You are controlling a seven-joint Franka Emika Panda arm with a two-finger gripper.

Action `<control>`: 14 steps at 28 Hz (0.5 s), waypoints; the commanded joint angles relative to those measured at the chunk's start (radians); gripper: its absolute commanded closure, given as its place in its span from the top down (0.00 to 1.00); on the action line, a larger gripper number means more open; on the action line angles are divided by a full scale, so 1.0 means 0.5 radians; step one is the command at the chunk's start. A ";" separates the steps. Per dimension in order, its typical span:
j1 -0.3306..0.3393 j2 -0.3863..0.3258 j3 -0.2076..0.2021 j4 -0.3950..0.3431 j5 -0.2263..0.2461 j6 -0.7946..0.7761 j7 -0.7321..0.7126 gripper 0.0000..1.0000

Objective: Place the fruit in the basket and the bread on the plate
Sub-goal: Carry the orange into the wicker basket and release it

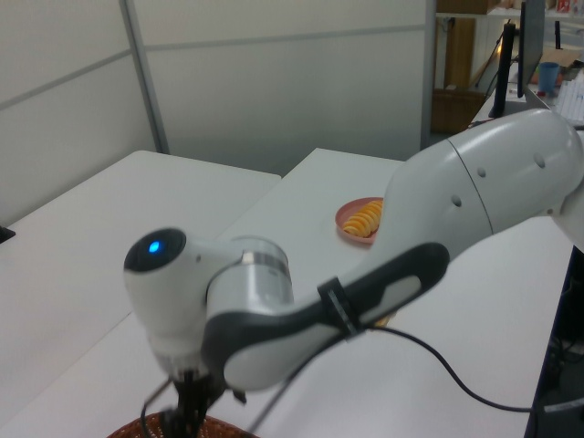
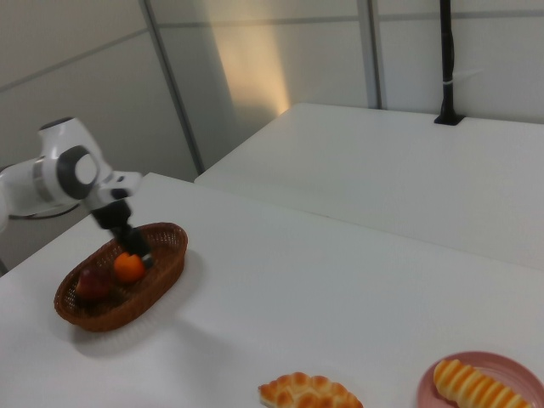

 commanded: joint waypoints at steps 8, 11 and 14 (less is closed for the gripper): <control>-0.584 -0.232 -0.205 -0.267 0.081 0.001 0.260 1.00; -0.704 -0.278 -0.208 -0.356 0.118 0.001 0.260 1.00; -0.861 -0.425 -0.205 -0.592 0.173 0.065 0.254 1.00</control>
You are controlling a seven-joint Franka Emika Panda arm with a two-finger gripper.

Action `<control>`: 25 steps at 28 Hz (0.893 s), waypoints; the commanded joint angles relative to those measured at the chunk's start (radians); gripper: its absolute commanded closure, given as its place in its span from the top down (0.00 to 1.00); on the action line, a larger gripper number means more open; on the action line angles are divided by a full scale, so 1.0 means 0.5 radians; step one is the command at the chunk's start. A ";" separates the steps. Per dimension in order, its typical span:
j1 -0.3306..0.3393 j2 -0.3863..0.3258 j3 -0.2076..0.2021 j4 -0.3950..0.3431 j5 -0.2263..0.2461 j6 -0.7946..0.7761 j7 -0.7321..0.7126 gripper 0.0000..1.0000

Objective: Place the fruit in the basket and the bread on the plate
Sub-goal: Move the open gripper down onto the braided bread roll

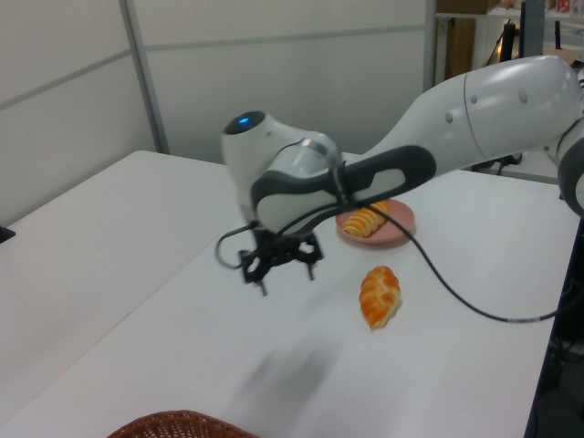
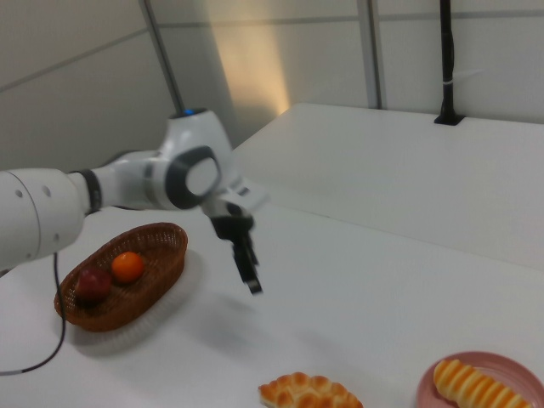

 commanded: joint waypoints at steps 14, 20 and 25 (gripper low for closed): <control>-0.451 -0.583 0.011 -1.097 0.084 0.720 -0.130 1.00; -0.547 -0.494 0.008 -1.144 0.084 0.889 -0.145 1.00; -0.590 -0.374 0.008 -1.137 0.068 1.058 -0.149 1.00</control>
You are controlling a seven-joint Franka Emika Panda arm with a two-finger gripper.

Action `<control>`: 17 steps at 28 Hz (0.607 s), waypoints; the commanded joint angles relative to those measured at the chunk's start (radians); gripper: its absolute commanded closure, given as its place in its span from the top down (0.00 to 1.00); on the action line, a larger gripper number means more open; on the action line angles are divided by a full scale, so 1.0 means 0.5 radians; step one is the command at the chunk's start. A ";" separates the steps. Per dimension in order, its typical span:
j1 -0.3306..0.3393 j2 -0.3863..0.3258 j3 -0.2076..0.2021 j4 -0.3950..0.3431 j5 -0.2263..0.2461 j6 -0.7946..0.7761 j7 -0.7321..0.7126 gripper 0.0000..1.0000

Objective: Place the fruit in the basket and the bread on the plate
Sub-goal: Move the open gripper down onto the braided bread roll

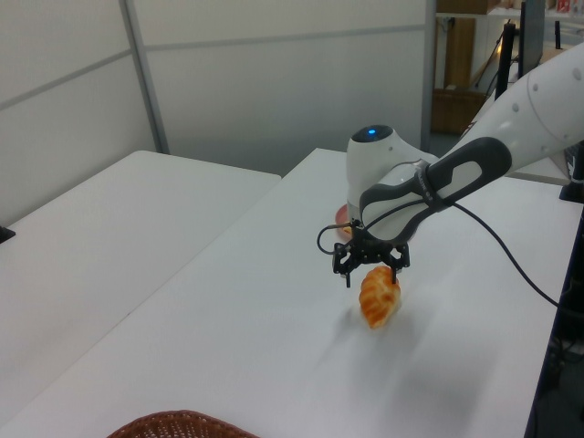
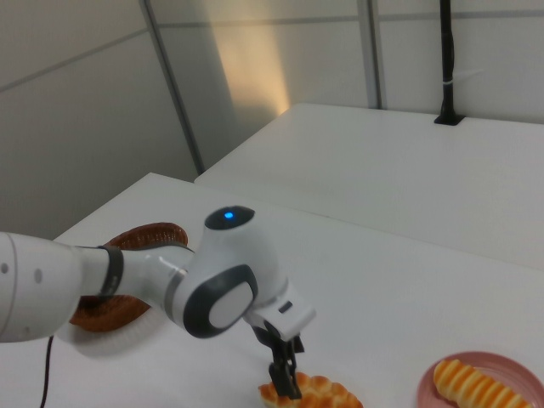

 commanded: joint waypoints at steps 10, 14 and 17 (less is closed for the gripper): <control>-0.070 0.217 0.005 -0.012 -0.010 0.198 -0.114 1.00; -0.089 0.223 0.005 -0.009 -0.013 0.198 -0.227 0.75; -0.135 0.205 0.008 -0.006 -0.003 0.195 -0.310 0.24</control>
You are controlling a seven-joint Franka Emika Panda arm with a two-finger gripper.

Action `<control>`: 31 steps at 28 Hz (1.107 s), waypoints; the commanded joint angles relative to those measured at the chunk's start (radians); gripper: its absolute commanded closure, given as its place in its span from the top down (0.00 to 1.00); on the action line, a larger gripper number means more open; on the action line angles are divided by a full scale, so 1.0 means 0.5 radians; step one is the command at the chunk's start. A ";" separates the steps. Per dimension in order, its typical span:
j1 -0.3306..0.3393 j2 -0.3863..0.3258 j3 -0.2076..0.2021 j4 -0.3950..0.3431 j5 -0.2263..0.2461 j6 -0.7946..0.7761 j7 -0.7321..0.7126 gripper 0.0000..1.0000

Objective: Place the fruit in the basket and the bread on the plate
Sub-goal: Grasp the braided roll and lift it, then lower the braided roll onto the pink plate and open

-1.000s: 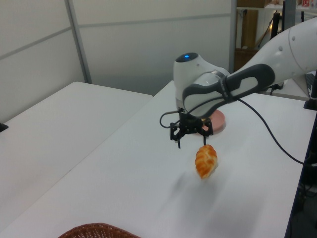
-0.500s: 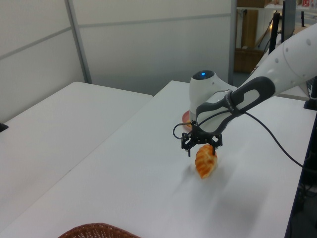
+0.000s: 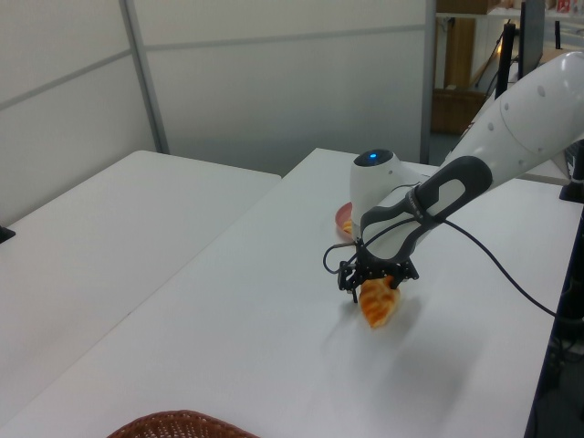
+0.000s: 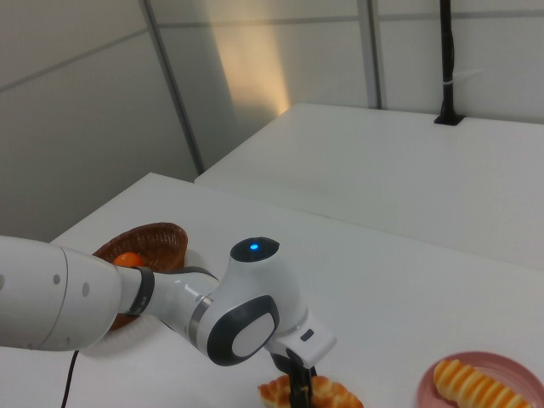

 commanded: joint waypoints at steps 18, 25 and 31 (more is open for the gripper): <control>-0.242 -0.041 0.008 0.381 0.178 -0.090 -0.157 0.00; -0.342 0.002 0.005 0.593 0.325 -0.136 -0.154 0.00; -0.502 0.195 0.005 0.823 0.362 -0.139 -0.154 0.00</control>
